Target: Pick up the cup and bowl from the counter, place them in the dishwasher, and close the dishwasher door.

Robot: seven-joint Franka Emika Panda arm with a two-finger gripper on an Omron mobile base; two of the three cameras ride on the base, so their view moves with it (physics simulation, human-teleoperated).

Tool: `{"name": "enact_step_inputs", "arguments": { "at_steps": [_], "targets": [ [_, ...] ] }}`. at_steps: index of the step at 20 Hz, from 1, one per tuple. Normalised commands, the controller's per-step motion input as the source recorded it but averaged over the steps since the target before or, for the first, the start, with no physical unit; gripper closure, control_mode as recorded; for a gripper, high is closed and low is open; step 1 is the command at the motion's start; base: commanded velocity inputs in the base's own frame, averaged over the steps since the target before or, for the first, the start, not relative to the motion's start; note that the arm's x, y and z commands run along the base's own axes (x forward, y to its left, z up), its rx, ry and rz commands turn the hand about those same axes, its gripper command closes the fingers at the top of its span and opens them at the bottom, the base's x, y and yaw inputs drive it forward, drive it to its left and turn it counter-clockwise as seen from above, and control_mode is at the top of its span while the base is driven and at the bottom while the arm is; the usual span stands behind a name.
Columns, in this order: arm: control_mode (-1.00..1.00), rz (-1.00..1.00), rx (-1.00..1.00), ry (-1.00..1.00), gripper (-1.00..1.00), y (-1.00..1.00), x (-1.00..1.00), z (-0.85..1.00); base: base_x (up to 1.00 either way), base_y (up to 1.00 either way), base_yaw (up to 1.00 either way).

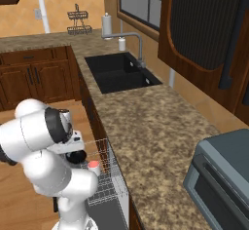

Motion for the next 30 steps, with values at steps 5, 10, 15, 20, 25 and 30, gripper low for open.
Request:
{"name": "enact_step_inputs", "arguments": {
  "at_steps": [5,10,15,20,25,30],
  "targets": [
    [-1.00,0.00,0.00,0.08,1.00,0.38,0.91,-0.17,0.00,0.00,0.00],
    [-1.00,0.00,-0.05,0.09,1.00,0.26,0.74,-0.16,0.00,0.00,0.00],
    [-1.00,0.00,-0.07,0.02,1.00,0.06,0.78,-0.43,0.00,0.00,0.00],
    [-1.00,0.00,-0.10,0.00,1.00,0.29,0.50,-0.61,0.00,0.00,0.00],
    [-1.00,0.00,-0.04,0.00,1.00,0.07,0.59,-0.43,0.00,0.00,0.00],
    [-1.00,0.00,0.00,0.02,1.00,-0.15,0.46,-0.48,0.00,0.00,0.00]
  ]
}}
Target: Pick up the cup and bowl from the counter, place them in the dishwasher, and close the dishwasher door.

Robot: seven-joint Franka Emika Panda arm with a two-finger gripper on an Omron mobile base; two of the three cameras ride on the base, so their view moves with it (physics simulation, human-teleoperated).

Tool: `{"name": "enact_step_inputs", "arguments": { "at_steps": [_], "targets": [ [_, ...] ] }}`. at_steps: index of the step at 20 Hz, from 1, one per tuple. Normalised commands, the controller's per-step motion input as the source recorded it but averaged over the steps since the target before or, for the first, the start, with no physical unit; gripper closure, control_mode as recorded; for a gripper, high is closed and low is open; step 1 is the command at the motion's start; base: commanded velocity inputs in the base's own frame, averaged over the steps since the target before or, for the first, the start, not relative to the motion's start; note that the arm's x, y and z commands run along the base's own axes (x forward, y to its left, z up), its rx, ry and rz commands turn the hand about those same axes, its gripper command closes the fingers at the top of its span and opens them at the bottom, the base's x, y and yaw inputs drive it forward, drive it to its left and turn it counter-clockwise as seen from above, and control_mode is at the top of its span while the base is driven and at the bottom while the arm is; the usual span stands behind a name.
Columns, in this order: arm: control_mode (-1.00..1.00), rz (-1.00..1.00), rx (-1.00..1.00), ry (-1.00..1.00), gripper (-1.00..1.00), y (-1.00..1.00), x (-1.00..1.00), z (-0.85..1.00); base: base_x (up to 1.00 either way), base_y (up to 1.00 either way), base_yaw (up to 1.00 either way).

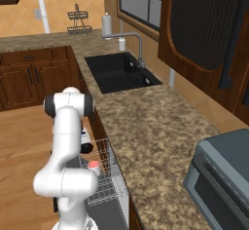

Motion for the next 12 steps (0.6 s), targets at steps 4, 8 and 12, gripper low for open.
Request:
{"name": "enact_step_inputs", "arguments": {
  "at_steps": [4,8,12],
  "targets": [
    [-1.00,0.00,0.00,0.00,1.00,-0.10,0.52,-0.49,0.00,0.00,0.00],
    [-1.00,0.00,0.00,0.00,1.00,0.00,0.60,-0.56,0.00,0.00,0.00],
    [-1.00,0.00,0.01,0.00,1.00,0.00,0.58,-0.61,0.00,0.00,0.00]
  ]
}}
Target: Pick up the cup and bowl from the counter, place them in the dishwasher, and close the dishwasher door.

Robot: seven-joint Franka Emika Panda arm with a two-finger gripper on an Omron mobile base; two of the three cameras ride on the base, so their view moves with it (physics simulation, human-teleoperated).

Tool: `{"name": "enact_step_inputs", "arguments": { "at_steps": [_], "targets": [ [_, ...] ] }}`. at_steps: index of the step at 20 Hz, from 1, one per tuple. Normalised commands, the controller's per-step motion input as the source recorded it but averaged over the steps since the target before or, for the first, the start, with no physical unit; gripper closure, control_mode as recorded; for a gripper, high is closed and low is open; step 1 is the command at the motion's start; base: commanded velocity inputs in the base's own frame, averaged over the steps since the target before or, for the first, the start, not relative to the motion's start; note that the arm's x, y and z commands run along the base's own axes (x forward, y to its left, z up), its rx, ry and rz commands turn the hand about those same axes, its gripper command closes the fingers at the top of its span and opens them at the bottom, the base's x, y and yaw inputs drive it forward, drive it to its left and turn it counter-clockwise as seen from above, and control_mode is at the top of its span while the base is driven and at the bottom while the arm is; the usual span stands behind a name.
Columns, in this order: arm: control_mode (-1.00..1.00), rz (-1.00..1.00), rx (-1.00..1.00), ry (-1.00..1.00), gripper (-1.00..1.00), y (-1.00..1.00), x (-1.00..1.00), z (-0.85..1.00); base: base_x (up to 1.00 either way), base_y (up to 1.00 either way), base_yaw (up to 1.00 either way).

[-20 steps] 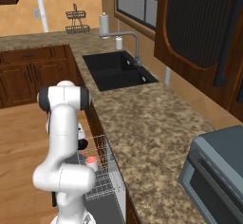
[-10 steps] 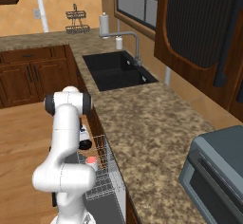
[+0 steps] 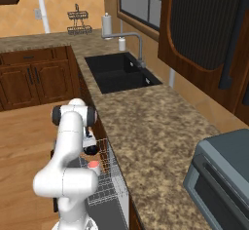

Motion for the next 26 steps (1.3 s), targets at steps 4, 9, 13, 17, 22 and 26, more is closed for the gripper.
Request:
{"name": "enact_step_inputs", "arguments": {
  "at_steps": [4,9,13,17,22,26],
  "targets": [
    [-1.00,0.00,0.06,0.00,1.00,0.00,0.46,-0.59,0.00,0.00,0.00],
    [-1.00,0.00,0.02,0.00,1.00,0.00,0.26,-0.67,0.00,0.00,0.00],
    [-1.00,0.00,0.00,0.02,1.00,0.00,0.28,-0.57,0.00,0.00,0.00],
    [-1.00,0.00,0.00,0.04,-1.00,0.23,0.01,-0.17,0.00,0.00,0.00],
    [-1.00,-0.02,-0.03,0.00,-1.00,0.21,-0.10,0.35,0.00,0.00,0.00],
    [-1.00,-0.02,0.00,0.00,-1.00,0.02,-0.11,0.36,0.00,0.00,0.00]
  ]
}}
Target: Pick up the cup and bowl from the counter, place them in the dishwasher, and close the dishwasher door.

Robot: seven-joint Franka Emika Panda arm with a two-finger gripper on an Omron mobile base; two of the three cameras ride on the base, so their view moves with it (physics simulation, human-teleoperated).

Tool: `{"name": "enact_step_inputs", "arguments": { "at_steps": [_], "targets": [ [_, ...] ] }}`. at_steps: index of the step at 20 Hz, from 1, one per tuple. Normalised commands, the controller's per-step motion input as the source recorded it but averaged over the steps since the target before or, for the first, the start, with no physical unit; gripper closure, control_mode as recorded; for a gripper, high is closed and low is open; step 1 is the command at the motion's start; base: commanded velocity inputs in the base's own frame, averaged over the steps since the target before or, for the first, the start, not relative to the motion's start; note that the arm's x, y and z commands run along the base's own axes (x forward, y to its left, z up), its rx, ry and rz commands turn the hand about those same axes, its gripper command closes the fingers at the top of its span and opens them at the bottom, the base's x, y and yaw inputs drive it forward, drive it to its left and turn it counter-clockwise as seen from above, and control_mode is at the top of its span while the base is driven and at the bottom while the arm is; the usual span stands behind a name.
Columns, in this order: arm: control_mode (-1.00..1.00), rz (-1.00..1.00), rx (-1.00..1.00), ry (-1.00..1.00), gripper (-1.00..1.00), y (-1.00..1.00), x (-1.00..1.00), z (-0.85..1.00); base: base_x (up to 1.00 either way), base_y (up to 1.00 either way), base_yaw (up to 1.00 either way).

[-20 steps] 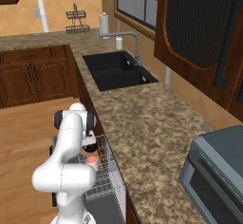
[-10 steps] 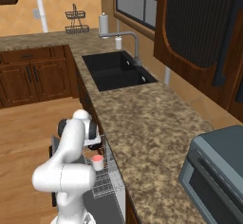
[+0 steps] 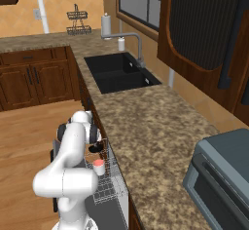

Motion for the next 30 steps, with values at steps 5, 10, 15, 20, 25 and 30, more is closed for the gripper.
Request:
{"name": "enact_step_inputs", "arguments": {
  "at_steps": [5,10,15,20,25,30],
  "targets": [
    [-1.00,-0.02,0.00,0.00,-1.00,0.03,-0.39,0.44,0.00,0.00,0.00],
    [-1.00,-0.01,0.00,-0.02,-1.00,-0.01,-1.00,0.40,0.00,0.00,0.00],
    [-1.00,-0.01,0.05,-0.34,-1.00,-0.28,-1.00,-0.10,0.00,0.00,0.00],
    [-1.00,-0.14,0.22,-0.21,-1.00,-0.14,-1.00,0.62,0.00,0.00,0.00],
    [-1.00,-0.16,0.11,0.00,-1.00,-0.24,-1.00,0.86,0.00,0.00,0.00],
    [-1.00,-0.08,0.01,0.00,-1.00,-0.03,-0.94,0.97,0.00,0.00,0.00]
  ]
}}
